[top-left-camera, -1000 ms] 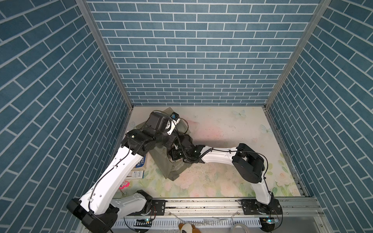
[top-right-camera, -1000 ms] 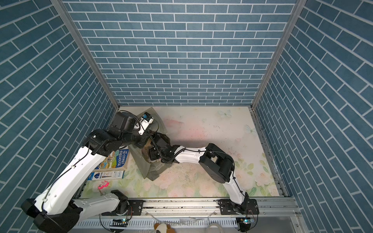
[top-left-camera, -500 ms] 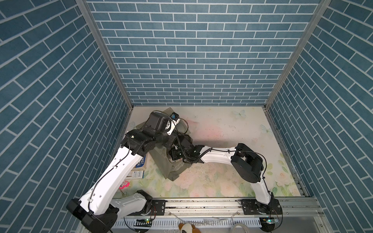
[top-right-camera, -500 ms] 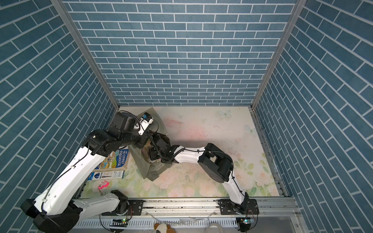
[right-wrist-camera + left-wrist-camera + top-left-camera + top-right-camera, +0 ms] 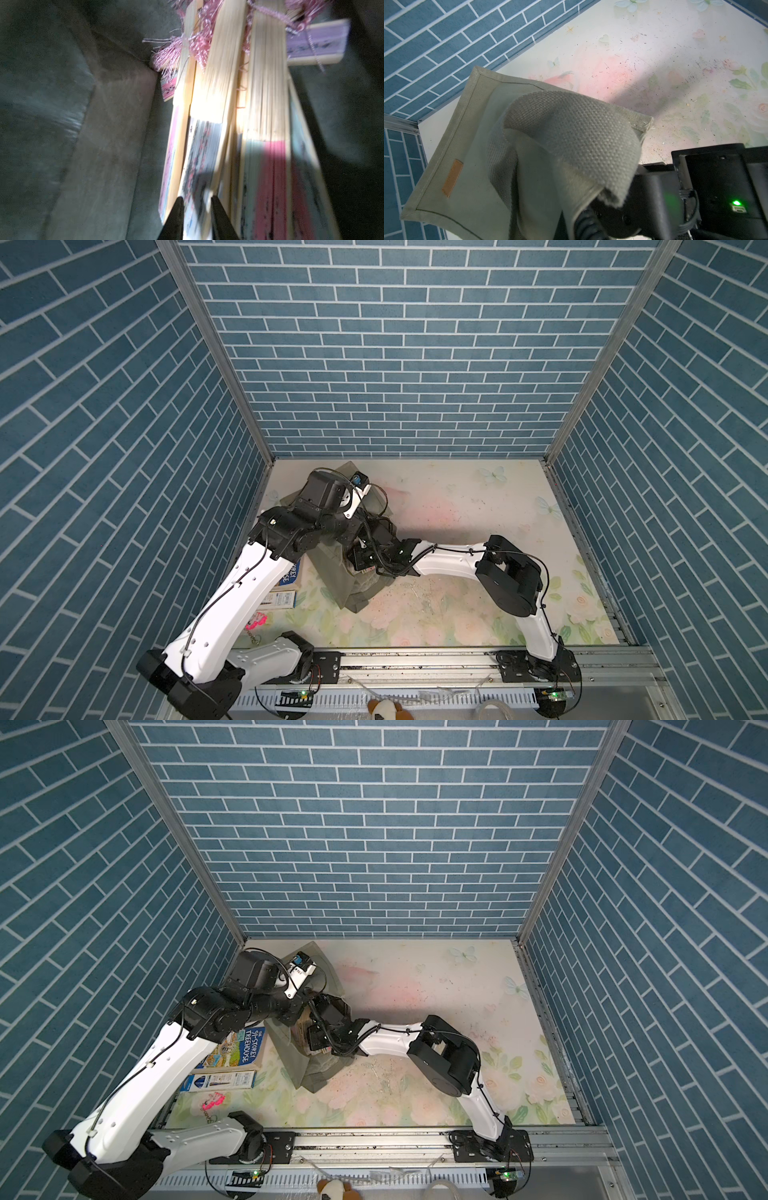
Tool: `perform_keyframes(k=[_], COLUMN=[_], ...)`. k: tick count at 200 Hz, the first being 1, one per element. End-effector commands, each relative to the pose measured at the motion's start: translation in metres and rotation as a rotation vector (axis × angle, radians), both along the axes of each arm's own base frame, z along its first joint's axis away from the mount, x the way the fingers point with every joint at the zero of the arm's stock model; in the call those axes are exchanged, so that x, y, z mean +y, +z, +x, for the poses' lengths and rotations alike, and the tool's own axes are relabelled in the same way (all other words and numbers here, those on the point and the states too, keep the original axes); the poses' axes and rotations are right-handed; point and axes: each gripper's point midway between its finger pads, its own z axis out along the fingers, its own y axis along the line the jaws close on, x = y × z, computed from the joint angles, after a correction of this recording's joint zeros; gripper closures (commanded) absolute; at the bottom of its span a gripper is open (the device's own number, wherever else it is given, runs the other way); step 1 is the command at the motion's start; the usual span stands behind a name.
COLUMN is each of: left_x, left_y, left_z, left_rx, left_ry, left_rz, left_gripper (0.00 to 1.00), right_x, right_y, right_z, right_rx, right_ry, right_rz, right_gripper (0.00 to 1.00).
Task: Take out the folding fans from the tote bags
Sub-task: Pick up the folding fan from the canvas bag.
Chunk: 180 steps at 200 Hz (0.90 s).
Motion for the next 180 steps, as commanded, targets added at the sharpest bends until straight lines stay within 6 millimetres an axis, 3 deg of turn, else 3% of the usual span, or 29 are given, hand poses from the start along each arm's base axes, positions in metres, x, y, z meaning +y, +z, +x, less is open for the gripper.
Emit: perform_keyframes(k=[1, 75, 148, 180], left_x=[-0.005, -0.006, -0.006, -0.007], left_y=[-0.006, -0.009, -0.009, -0.01], left_z=[-0.016, -0.016, -0.016, -0.016], left_rx=[0.046, 0.055, 0.056, 0.058], left_ry=[-0.054, -0.055, -0.056, -0.059], left_rz=[-0.018, -0.021, -0.02, -0.021], left_gripper=[1.0, 1.0, 1.0, 1.0], right_x=[0.008, 0.001, 0.011, 0.003], right_y=[0.007, -0.003, -0.016, -0.023], right_z=[0.005, 0.009, 0.005, 0.011], right_rx=[0.055, 0.077, 0.173, 0.171], right_ry=[-0.014, -0.056, -0.053, -0.094], right_rz=[0.042, 0.009, 0.047, 0.009], right_gripper=[0.75, 0.72, 0.68, 0.65])
